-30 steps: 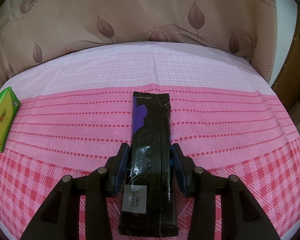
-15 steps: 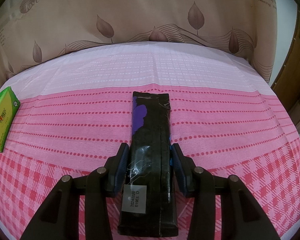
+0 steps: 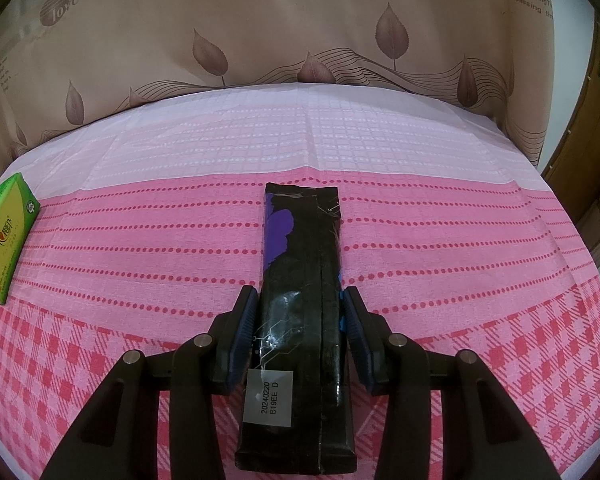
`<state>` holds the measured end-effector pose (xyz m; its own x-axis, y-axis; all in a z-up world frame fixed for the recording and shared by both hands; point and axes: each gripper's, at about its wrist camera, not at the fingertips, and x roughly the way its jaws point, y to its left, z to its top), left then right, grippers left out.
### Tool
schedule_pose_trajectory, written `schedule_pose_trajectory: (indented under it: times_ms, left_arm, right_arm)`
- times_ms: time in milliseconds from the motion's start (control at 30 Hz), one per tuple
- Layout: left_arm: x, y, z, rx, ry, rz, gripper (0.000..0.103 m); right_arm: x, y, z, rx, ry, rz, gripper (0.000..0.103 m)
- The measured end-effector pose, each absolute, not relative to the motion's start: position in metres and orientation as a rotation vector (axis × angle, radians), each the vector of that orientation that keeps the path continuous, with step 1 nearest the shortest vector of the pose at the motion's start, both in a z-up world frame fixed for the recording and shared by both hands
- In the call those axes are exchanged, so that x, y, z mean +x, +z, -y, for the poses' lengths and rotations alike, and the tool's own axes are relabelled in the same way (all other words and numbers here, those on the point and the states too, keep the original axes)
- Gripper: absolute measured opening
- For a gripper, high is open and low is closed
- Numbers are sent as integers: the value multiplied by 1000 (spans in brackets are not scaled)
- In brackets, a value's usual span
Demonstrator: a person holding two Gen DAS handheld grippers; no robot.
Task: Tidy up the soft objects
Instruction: 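Carry the teal scrunchie into the gold tin and open the left tool, then carry the black packet into the gold tin and open the right tool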
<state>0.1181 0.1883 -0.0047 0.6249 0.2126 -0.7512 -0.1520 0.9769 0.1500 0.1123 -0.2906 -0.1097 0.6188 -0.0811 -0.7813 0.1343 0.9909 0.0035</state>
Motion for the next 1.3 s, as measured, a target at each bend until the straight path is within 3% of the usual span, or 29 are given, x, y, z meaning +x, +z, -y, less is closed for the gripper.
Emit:
schedule_pose_trajectory:
  times_ms: [367, 800, 1300]
  left_arm:
    - [53, -1, -191, 150, 237, -785, 60]
    - [44, -14, -214, 124, 314, -769, 60]
    - [48, -22, -233, 31, 311, -808, 60]
  right_arm:
    - [110, -110, 291, 73, -123, -893, 38]
    - [87, -83, 261, 87, -127, -873, 34]
    - [83, -16, 52, -48, 315, -810, 34]
